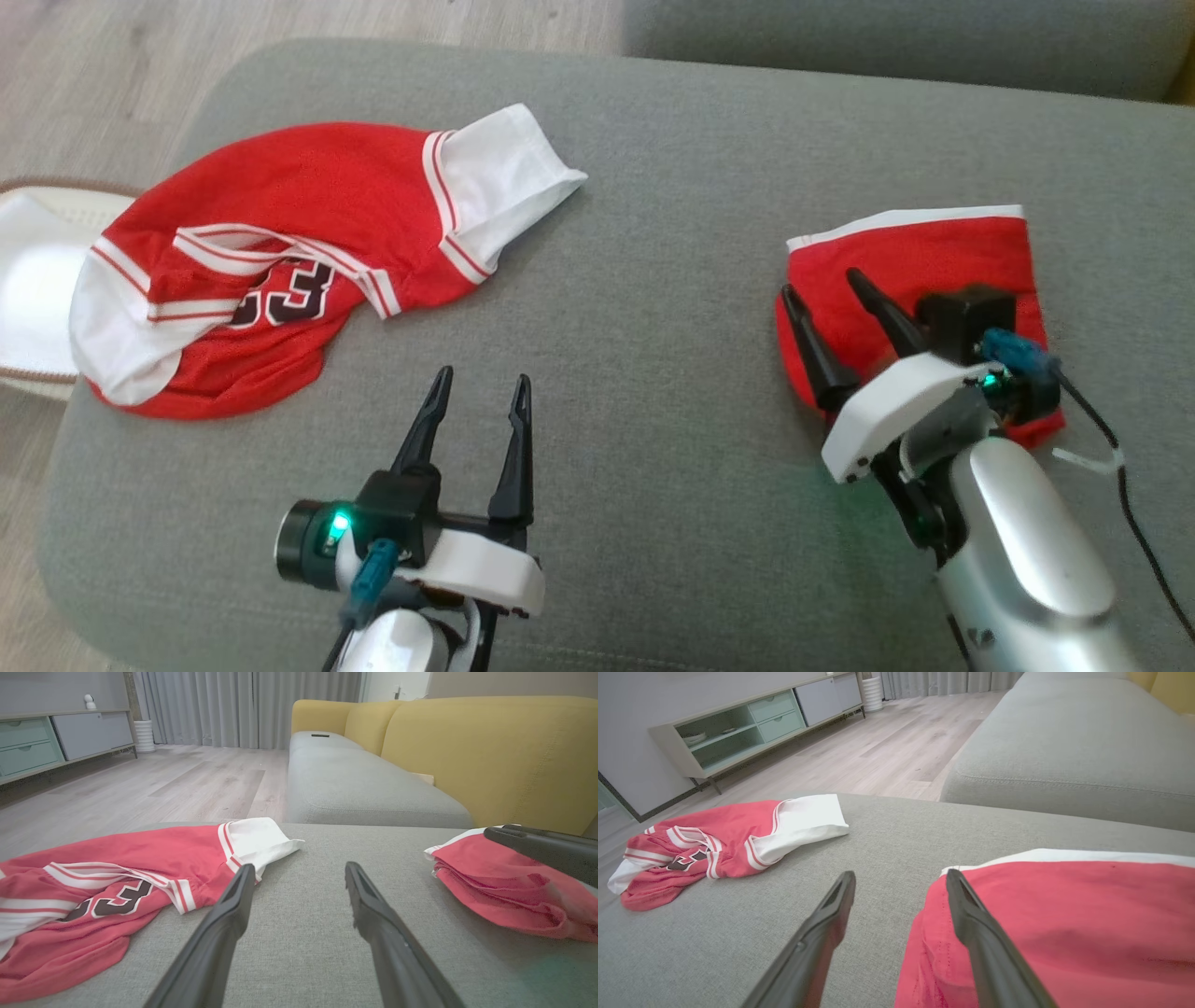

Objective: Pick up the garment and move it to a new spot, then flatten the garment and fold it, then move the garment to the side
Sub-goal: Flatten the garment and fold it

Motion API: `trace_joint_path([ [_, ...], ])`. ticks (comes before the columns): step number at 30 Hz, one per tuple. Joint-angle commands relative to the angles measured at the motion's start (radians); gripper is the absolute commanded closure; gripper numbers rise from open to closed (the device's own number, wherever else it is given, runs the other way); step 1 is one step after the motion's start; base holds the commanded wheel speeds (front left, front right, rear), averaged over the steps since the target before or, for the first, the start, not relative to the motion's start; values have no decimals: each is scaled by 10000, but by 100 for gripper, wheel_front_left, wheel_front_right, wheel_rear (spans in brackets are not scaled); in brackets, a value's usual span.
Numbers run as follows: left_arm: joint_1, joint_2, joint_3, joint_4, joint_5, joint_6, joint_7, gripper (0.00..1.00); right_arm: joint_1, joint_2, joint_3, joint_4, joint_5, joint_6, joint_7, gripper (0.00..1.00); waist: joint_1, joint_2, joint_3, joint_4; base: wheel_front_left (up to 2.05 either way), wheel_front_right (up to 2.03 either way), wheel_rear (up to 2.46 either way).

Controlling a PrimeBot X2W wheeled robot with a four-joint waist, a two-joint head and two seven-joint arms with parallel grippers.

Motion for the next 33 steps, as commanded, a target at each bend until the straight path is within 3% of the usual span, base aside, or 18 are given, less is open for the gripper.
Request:
trace_joint_path([
  [1,-79,-7,330,-274,0,14,-59,0,49,65,191,-526,36,65,-151,0,0,0,-115,-103,0,0,0],
  [6,132,-7,447,-265,111,-33,-59,0,379,-309,-378,-1004,136,65,-358,0,0,0,-394,-312,0,0,0],
  [10,259,-7,527,-278,172,-69,-59,0,591,-1055,-695,-968,164,65,-472,0,0,0,-529,-397,0,0,0],
  [11,281,-7,534,-284,186,-83,-59,0,609,-1262,-764,-856,173,65,-498,40,0,0,-545,-402,0,0,0],
  [13,320,-7,536,-285,210,-119,-59,0,582,-1630,-720,-517,252,65,-501,100,0,0,-580,-398,0,0,0],
  [20,298,-7,416,-221,224,-243,-59,0,-110,-2150,267,1161,819,65,-715,100,0,0,-587,-214,0,0,0],
  [26,353,-7,347,-138,199,-221,-59,0,-155,-1719,2009,2205,1516,65,-869,100,0,0,-743,53,0,0,0],
  [33,493,-7,444,-139,210,-188,-59,0,121,-1401,3774,2149,3012,65,-766,100,0,0,-919,40,0,0,0],
])
